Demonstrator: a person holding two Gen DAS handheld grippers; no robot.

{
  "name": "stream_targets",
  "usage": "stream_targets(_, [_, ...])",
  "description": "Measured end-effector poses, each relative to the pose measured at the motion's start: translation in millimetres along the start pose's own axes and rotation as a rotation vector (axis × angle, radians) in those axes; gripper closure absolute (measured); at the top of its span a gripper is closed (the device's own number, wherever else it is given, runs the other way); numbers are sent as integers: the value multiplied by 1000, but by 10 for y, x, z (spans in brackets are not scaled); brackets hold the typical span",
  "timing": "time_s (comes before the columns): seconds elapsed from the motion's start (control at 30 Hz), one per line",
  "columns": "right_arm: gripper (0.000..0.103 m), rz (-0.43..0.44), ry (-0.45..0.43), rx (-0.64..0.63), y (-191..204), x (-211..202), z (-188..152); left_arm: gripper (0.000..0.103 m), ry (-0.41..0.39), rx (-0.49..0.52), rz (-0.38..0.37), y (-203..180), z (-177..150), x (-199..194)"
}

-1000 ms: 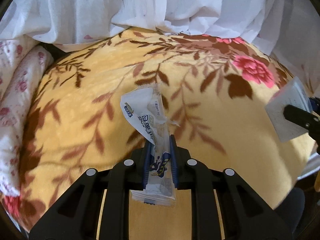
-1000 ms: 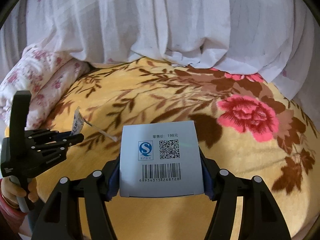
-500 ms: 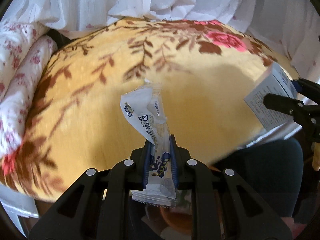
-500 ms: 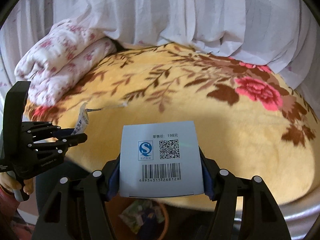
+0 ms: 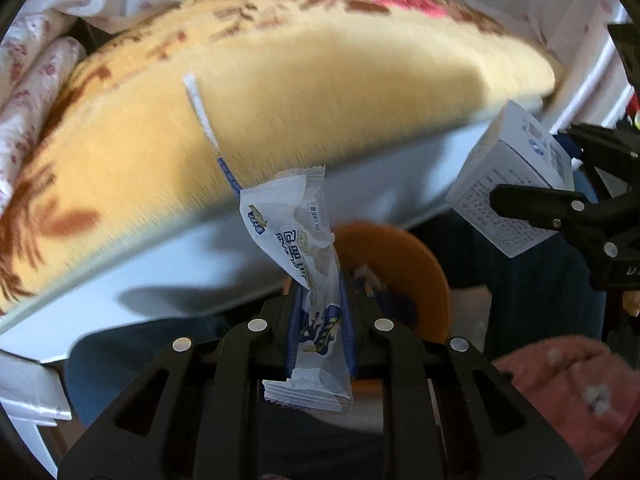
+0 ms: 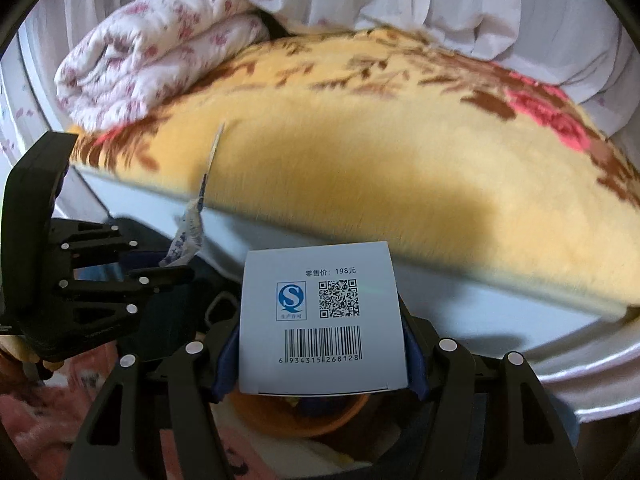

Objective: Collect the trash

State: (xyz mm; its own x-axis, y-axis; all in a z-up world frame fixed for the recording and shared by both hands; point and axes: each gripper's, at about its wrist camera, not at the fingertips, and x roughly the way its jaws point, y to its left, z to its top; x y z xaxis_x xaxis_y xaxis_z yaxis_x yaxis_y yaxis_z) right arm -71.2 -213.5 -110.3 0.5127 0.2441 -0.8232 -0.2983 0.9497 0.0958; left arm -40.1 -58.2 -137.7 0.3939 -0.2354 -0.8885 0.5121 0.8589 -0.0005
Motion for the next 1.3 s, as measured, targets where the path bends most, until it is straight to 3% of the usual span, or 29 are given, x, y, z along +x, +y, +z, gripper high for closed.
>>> stream_targets(0.43, [39, -1, 189, 8, 67, 632, -337, 86, 205, 15, -77, -77, -218, 624])
stream_targets(0.83, [39, 16, 298, 40, 6, 1030, -439, 86, 353, -11, -106, -65, -353, 1044])
stream_targets(0.87, [39, 20, 302, 45, -8, 1043, -448, 78, 359, -14, -100, -61, -365, 1063])
stream_targets(0.9, [37, 25, 306, 56, -29, 1069, -452, 64, 365, -20, -97, -57, -363, 1083])
stream_targets(0.93, [29, 25, 310, 67, -53, 1087, -443, 56, 368, -27, -92, -64, -356, 1111])
stream_targets(0.97, [25, 22, 310, 79, -98, 1111, -439, 42, 364, -32, -83, -64, -352, 1119])
stream_targets(1.0, [23, 21, 309, 90, -135, 1123, -434, 37, 356, -35, -76, -53, -340, 1113])
stream_targets(1.1, [21, 30, 307, 117, -198, 1131, -428, 32, 350, -47, -64, -5, -333, 1108])
stream_targets(1.3, [20, 27, 283, 144, -268, 1028, -411, 32, 314, -66, -28, 37, -313, 1020])
